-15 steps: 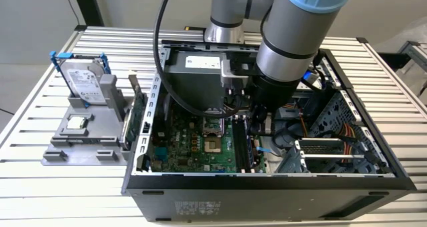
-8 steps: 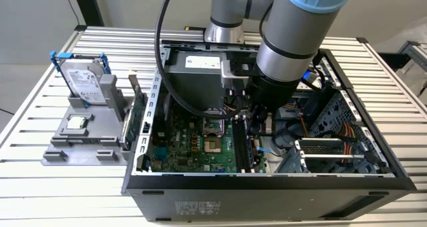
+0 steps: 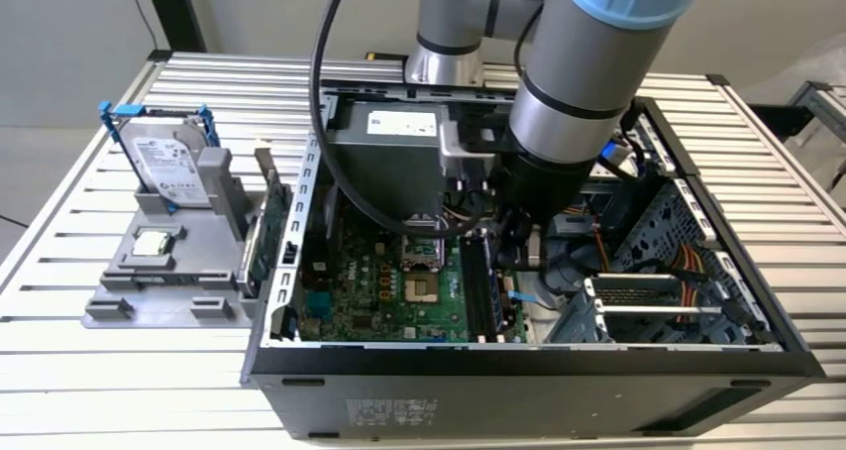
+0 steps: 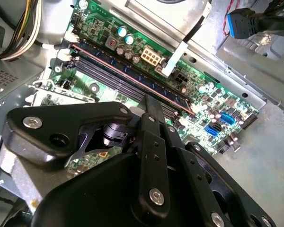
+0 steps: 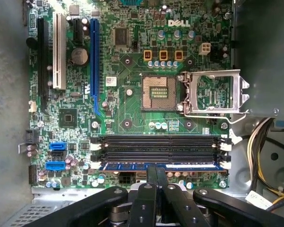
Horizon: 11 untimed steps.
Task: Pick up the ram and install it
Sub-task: 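Press down the ram until it locks into place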
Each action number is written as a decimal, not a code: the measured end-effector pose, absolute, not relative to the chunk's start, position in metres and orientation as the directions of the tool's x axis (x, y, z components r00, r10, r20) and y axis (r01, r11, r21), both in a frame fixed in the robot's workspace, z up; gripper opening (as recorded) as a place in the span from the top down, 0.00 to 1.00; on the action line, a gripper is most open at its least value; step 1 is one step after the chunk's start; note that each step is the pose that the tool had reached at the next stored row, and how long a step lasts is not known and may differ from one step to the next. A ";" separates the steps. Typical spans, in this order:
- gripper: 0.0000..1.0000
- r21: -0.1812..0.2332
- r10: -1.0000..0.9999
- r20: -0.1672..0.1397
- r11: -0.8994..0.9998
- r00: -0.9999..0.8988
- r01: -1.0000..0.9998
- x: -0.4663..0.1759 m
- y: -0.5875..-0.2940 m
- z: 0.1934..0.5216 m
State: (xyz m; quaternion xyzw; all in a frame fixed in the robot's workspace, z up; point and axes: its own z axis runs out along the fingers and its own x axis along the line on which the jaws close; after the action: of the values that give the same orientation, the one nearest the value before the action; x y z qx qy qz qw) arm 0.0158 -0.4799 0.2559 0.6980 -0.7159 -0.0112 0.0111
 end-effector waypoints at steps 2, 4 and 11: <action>1.00 0.031 -1.000 0.000 0.024 -0.024 -0.999 0.016 -0.480 0.255; 1.00 0.032 -1.000 0.000 0.023 -0.023 -0.999 0.016 -0.480 0.255; 1.00 0.031 -1.000 0.000 0.023 -0.023 -0.999 0.017 -0.480 0.254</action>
State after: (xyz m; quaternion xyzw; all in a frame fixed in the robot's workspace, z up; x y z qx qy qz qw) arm 0.0170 -0.4799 0.2543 0.6989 -0.7150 -0.0112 0.0110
